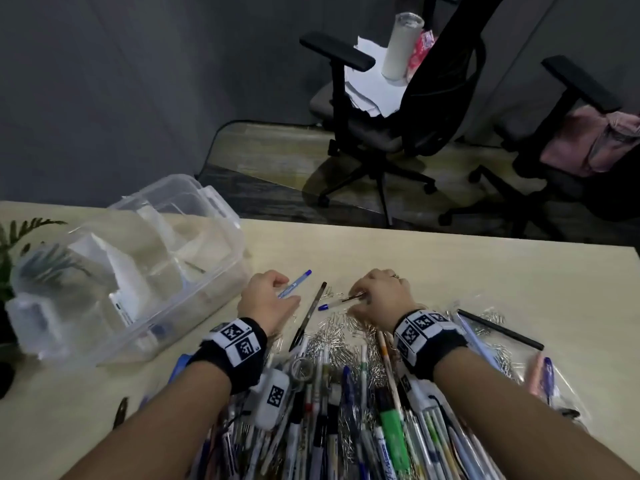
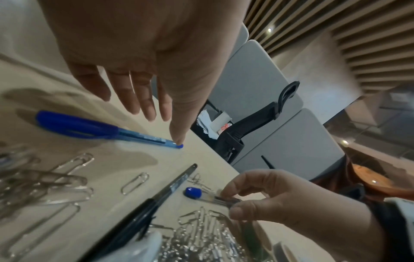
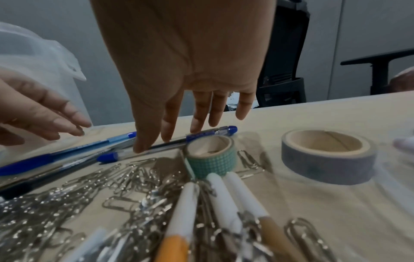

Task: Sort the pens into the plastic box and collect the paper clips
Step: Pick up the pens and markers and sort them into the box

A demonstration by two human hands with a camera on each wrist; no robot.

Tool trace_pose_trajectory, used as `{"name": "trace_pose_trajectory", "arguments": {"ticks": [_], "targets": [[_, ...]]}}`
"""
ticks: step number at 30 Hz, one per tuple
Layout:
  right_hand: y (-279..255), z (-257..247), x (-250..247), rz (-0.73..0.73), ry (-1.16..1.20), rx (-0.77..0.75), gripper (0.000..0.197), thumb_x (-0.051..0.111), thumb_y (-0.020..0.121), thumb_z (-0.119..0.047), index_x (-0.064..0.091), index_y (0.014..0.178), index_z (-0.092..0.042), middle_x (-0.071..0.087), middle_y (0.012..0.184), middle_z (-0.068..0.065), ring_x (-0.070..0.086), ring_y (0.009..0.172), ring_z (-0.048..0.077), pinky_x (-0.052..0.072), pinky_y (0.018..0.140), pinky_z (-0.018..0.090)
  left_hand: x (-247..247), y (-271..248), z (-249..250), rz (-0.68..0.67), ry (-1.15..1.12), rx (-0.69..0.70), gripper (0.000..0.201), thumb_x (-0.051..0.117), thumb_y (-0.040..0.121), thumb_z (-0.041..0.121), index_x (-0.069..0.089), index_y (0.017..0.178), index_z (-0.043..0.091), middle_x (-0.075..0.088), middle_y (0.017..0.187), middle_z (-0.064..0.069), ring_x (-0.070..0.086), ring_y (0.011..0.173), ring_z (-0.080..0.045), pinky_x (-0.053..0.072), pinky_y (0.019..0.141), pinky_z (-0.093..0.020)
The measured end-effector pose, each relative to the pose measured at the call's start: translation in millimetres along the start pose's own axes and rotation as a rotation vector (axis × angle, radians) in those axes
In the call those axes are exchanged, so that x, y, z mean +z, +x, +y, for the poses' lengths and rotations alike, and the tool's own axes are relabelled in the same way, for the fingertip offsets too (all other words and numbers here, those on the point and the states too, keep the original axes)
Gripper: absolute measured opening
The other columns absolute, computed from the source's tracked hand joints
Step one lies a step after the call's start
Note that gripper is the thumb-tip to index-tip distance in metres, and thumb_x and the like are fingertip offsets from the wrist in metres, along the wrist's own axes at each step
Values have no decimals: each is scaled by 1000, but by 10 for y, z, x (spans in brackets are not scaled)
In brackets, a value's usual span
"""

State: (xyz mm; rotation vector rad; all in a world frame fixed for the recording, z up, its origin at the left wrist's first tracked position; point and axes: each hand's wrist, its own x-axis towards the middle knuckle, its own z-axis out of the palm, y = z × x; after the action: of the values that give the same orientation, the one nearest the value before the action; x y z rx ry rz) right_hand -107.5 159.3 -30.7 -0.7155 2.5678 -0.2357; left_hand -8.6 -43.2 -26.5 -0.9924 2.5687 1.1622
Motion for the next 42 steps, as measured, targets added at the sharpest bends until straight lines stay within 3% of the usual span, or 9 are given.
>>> {"name": "trace_pose_trajectory", "arguments": {"ticks": [10, 15, 18, 22, 25, 29, 33, 38, 42], "targets": [[180, 89, 67, 0, 18, -10, 21, 64, 79, -54, 61, 87, -35, 51, 95, -11, 44, 104, 16, 31, 93, 40, 166, 193, -170, 4, -13, -111, 18, 77, 74, 21, 62, 67, 27, 65, 71, 8, 64, 73, -17, 57, 74, -39], [120, 146, 9, 82, 198, 19, 20, 59, 87, -49, 56, 90, -29, 58, 82, -13, 51, 88, 15, 38, 89, 38, 110, 166, -37, -33, -68, -52, 8, 66, 85, 19, 61, 89, 15, 62, 78, 3, 58, 76, -17, 49, 70, -29], [33, 165, -7, 115, 406, 28, 20, 51, 95, -39, 46, 98, -20, 61, 72, -6, 59, 68, 19, 50, 67, 38, 149, 95, 75, -125, -146, -68, 8, 54, 92, 11, 49, 98, 11, 62, 77, -2, 61, 77, -23, 51, 72, -36], [-145, 178, -38, 196, 627, 95, 18, 44, 100, -26, 42, 111, -12, 55, 68, -4, 52, 55, 12, 41, 51, 27, 285, -37, 146, -203, -65, -94, 23, 56, 92, 25, 48, 106, 9, 56, 86, -4, 54, 76, -20, 40, 64, -30], [-333, 258, -29, 190, 715, 169, 21, 50, 97, -31, 44, 111, -16, 60, 76, -8, 63, 62, 11, 49, 51, 25, 380, -118, 152, -192, -10, -104, 29, 69, 83, 33, 52, 94, 12, 56, 81, -1, 53, 70, -15, 39, 59, -26], [-544, 399, 50, 102, 727, 276, 22, 67, 87, -31, 53, 90, -14, 64, 76, 1, 65, 58, 21, 55, 46, 29, 468, -125, 131, -140, 50, -128, 24, 75, 76, 26, 56, 80, 12, 63, 79, -5, 61, 76, -23, 48, 68, -29], [-672, 537, 137, 19, 643, 313, 28, 75, 79, -31, 56, 86, -11, 67, 80, 7, 65, 60, 21, 58, 58, 33, 458, -121, 160, -129, 73, -113, 21, 71, 80, 22, 54, 70, 14, 59, 71, -3, 57, 70, -22, 44, 62, -28], [-855, 516, 243, -113, 582, 292, 28, 79, 75, -32, 58, 74, -13, 64, 65, 1, 58, 49, 10, 54, 54, 28, 356, -112, 213, -153, 22, -92, 19, 62, 87, 23, 55, 77, 10, 55, 70, -6, 52, 68, -24, 41, 63, -30], [-877, 434, 323, -136, 416, 277, 30, 78, 72, -39, 56, 65, -21, 63, 66, -3, 59, 62, 11, 50, 62, 27, 219, -153, 295, -136, -49, -47, 16, 57, 91, 21, 57, 89, 6, 54, 74, -5, 49, 68, -19, 35, 57, -25]]}}
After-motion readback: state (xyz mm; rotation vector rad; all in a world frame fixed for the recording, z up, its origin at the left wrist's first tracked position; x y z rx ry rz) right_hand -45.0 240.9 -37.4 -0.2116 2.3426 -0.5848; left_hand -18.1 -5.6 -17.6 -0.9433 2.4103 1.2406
